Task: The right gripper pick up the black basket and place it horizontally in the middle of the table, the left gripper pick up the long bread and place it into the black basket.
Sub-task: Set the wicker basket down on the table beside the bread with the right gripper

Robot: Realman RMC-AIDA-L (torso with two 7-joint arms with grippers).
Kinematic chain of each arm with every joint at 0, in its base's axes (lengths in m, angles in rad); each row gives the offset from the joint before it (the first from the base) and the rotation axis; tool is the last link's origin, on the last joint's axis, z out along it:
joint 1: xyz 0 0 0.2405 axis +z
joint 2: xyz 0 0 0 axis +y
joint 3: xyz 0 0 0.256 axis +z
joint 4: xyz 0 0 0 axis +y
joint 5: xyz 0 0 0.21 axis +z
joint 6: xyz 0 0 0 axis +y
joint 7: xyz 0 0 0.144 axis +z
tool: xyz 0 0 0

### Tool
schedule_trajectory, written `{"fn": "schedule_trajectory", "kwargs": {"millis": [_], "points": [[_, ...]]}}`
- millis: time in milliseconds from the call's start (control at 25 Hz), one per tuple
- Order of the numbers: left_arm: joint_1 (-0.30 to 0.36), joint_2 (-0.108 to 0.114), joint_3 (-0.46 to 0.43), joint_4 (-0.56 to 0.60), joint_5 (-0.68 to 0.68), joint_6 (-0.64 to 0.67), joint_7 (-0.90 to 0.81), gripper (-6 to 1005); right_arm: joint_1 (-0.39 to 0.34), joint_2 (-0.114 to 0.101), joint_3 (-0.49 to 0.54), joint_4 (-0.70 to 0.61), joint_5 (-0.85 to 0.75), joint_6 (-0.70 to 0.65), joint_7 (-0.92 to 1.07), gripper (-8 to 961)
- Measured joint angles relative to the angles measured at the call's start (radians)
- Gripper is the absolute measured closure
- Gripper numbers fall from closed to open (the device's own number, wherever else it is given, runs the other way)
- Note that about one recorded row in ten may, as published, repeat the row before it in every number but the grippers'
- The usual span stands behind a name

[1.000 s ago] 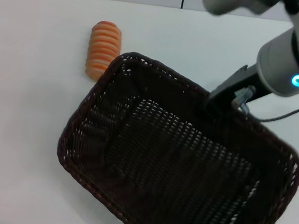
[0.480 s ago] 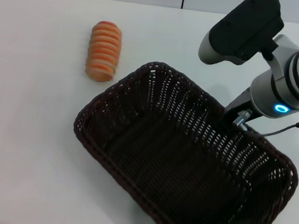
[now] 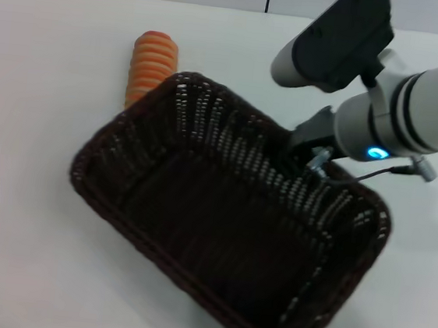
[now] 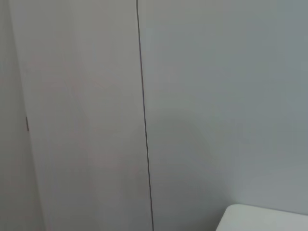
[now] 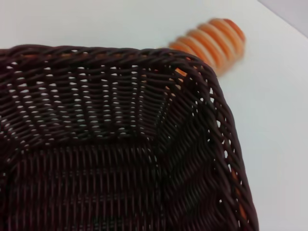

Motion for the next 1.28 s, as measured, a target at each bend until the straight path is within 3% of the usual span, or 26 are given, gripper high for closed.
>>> {"fn": "schedule_trajectory", "kwargs": {"millis": [240,320,600,760,920,1280], "points": [[0.003,0.000,0.001,0.006,0.000,0.006,0.000,140,0.001,-0.006,-0.059,0.008,0.031,0.101,0.002,784],[0.006,-0.001,-0.001,0.009,0.000,0.013,0.000,140,0.000,-0.018,-0.082,0.034,0.020,0.118,0.003,784],[0.006,0.000,-0.002,0.014,0.000,0.023,0.000,140,0.018,-0.045,-0.109,0.128,-0.057,0.025,0.005,784],[0.007,0.000,-0.003,0.022,0.000,0.026,0.000,140,0.017,-0.054,-0.085,0.141,-0.071,-0.036,0.005,785],[0.008,0.000,-0.005,0.024,0.000,0.034,0.000,140,-0.038,-0.053,-0.001,0.156,-0.121,-0.054,0.004,786],[0.008,0.000,-0.026,0.035,0.000,0.050,0.000,140,-0.030,-0.053,0.035,0.159,-0.149,-0.064,0.004,787]]}}
